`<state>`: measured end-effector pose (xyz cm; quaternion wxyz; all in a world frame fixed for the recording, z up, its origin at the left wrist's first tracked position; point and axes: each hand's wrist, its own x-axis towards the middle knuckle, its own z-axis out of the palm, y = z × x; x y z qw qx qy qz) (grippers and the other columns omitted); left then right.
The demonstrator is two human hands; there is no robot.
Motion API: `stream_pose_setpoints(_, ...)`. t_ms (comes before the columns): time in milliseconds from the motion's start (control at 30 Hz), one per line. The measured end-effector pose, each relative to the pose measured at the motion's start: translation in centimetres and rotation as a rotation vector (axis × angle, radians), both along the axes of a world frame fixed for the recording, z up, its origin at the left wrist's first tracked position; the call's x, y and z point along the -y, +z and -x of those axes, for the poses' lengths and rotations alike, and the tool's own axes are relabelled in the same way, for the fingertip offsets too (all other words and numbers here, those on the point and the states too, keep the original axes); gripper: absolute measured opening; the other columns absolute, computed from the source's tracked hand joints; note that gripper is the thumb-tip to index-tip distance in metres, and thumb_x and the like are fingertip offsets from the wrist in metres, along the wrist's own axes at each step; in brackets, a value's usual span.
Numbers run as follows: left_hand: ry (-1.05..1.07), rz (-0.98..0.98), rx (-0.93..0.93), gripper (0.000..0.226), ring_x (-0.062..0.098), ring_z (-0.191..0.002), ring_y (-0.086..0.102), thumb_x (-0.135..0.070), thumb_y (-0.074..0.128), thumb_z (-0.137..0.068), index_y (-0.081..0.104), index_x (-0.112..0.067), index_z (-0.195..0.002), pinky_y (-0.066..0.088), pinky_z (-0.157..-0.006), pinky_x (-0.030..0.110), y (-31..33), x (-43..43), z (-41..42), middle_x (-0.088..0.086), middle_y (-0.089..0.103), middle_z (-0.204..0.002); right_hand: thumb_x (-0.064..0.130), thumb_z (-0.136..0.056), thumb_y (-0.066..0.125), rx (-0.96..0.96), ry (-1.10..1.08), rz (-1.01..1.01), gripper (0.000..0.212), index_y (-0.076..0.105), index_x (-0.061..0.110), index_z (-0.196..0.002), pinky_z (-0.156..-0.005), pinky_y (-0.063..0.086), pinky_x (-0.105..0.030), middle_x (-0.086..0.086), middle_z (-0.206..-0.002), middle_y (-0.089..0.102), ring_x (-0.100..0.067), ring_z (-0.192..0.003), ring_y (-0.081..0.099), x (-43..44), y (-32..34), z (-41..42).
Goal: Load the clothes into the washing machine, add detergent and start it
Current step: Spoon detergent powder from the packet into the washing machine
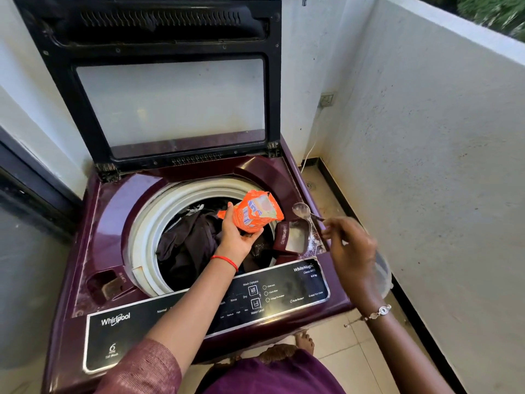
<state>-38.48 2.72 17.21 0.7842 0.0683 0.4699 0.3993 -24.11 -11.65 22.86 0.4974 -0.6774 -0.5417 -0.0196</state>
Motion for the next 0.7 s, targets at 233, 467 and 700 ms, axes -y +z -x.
stream_pose_setpoints(233,-0.005,0.025,0.062,0.037,0.033,-0.125,0.045,-0.046,0.046,-0.093,0.054,-0.01,-0.095,0.037,-0.106,0.05,1.1,0.1,0.0,0.016,0.051,-0.126,-0.009,-0.086,0.055,-0.534,0.092,-0.123,0.019,0.062,0.009,-0.087,-0.057,0.054,-0.018,0.003,-0.061,0.067,-0.013,-0.054,0.064,-2.2,3.7,0.4)
stream_pose_setpoints(467,-0.027,0.082,0.134,0.051,0.035,-0.13,0.04,-0.044,0.042,-0.095,0.045,-0.009,-0.133,0.035,-0.103,0.054,3.4,0.6,-0.2,0.017,0.042,-0.141,-0.001,-0.082,0.064,-0.67,0.31,0.148,0.028,0.055,0.016,-0.103,-0.044,0.05,-0.022,-0.011,-0.071,0.066,-0.013,-0.05,0.061,-5.5,3.6,1.6)
stream_pose_setpoints(700,-0.221,0.029,0.073,0.052,0.037,-0.102,0.056,-0.051,0.041,-0.093,0.053,-0.007,-0.118,0.047,-0.084,0.055,4.1,0.9,-0.1,0.02,0.057,-0.115,0.008,-0.065,0.08,-0.557,0.469,0.508,0.064,0.051,0.025,-0.119,-0.066,0.049,-0.02,0.002,-0.079,0.054,-0.016,-0.075,0.05,-6.1,3.3,0.6)
